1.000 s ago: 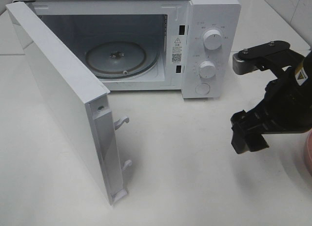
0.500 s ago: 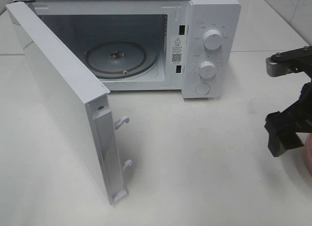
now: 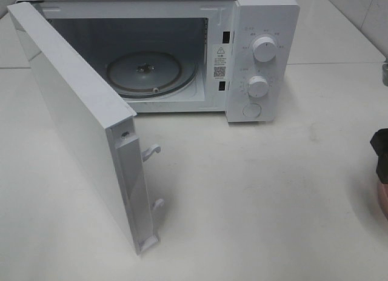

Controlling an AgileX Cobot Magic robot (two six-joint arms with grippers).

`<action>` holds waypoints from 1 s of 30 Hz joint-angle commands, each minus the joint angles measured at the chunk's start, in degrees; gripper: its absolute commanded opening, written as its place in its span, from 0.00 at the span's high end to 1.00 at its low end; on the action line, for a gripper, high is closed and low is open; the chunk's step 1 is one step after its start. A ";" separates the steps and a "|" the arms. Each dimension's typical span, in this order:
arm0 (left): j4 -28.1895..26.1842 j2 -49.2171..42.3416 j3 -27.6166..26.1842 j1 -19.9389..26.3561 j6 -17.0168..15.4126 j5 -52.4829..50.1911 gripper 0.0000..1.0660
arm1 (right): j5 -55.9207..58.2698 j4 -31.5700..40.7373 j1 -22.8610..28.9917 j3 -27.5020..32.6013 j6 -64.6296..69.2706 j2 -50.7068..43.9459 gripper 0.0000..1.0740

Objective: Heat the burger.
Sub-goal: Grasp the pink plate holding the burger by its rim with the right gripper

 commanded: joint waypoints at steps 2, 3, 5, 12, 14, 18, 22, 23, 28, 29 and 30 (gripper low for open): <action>-0.29 -0.23 0.00 0.00 -0.23 0.06 0.08 | -2.06 0.00 -2.01 0.00 -0.63 1.55 0.20; -0.29 -0.23 0.00 0.00 -0.23 0.06 0.08 | -2.41 0.00 -2.29 0.00 -0.63 1.89 0.20; -0.29 -0.23 0.00 0.00 -0.23 0.06 0.08 | -2.92 0.00 -2.46 0.00 -0.63 2.64 0.20; -0.29 -0.23 0.00 0.00 -0.23 0.06 0.08 | -4.24 0.40 -2.46 0.00 -0.63 5.16 0.21; -0.29 -0.23 0.00 0.00 -0.23 0.06 0.08 | -5.56 0.06 -2.46 0.00 -0.17 7.79 0.21; -0.29 -0.23 0.00 0.00 -0.23 0.06 0.08 | -6.25 -0.52 -3.04 0.00 0.52 9.68 0.22; -0.29 -0.23 0.00 0.00 -0.23 0.06 0.08 | -9.22 -2.12 -3.09 1.38 2.23 12.26 0.23; -0.29 -0.23 0.00 0.00 -0.23 0.06 0.08 | -9.22 -2.12 -3.09 1.38 2.23 12.26 0.23; -0.29 -0.23 0.00 0.00 -0.23 0.06 0.08 | -13.35 -2.18 -4.58 3.84 3.21 14.27 0.23; -0.29 -0.23 0.00 0.00 -0.23 0.06 0.08 | -13.98 -2.12 -4.87 4.18 3.44 14.67 0.24; -0.29 -0.23 0.00 0.00 -0.23 0.06 0.08 | -15.13 -2.18 -4.98 4.70 3.95 15.41 0.24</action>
